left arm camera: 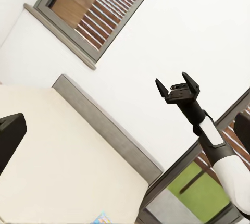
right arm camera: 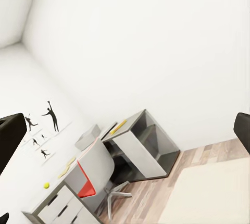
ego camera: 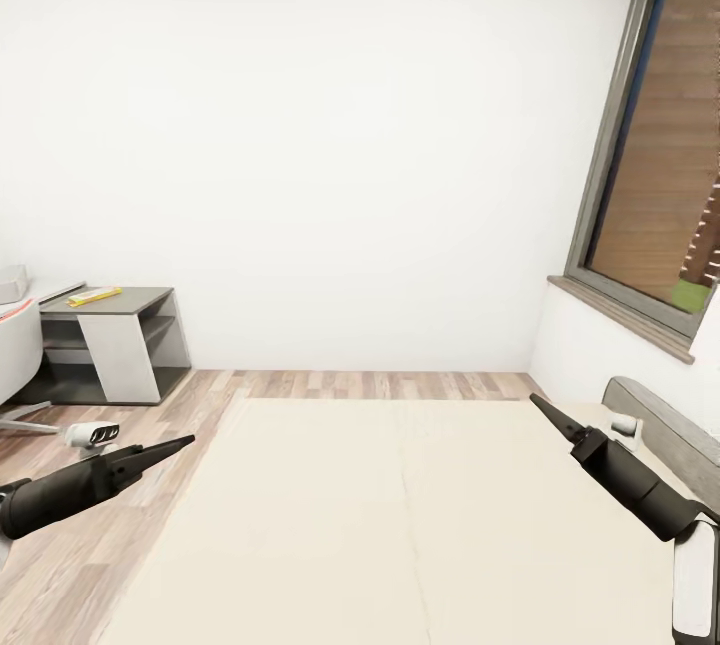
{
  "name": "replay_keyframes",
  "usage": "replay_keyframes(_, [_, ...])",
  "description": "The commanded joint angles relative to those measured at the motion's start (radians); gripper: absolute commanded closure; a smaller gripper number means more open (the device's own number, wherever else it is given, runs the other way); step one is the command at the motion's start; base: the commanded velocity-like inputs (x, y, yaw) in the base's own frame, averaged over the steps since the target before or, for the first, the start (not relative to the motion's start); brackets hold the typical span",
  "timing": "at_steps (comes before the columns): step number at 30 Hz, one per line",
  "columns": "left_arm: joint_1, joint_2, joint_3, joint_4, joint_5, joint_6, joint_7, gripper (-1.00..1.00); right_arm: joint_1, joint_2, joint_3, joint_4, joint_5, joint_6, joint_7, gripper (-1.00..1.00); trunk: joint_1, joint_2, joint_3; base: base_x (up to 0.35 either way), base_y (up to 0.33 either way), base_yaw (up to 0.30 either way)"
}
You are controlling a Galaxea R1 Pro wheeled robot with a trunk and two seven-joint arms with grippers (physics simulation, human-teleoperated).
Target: Put all the toys in the child's room - the three board games (two on the bed and one on the table), the two jigsaw puzzles on the table, and the tennis ball on the table - inside the toy box on the table in the child's room.
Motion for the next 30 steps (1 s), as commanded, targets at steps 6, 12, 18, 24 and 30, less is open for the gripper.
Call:
replay_keyframes(6, [-0.001,0.000,0.000,-0.001,-0.001,0.011,-0.004,-1.00,-0.001,0.001,-0.002,0.000,-0.002,0.006,0.002,-1.00,0.000,-0.001,-0.002,0.000,-0.303,0.000])
replay_keyframes(12, [-0.001,0.000,0.000,-0.001,-0.001,0.011,-0.004,-1.00,-0.001,0.001,-0.002,0.000,-0.002,0.006,0.002,-1.00,0.000,-0.001,-0.002,0.000,-0.303,0.000])
replay_keyframes(18, [-0.001,0.000,0.000,-0.001,-0.001,0.011,-0.004,-1.00,-0.001,0.001,-0.002,0.000,-0.001,0.007,0.001,-1.00,0.000,-0.001,-0.002,0.000,-0.300,0.000])
replay_keyframes(24, [-0.001,0.000,0.000,-0.001,-0.001,0.011,-0.003,-1.00,-0.001,-0.001,-0.002,0.000,-0.002,0.012,0.000,-1.00,0.000,-0.001,-0.002,0.000,-0.284,0.000])
replay_keyframes(30, [-0.001,0.000,0.000,-0.001,-0.002,0.011,-0.003,-1.00,-0.001,0.000,-0.002,0.000,-0.002,0.014,-0.001,-1.00,0.000,-0.001,-0.002,0.000,-0.222,0.000])
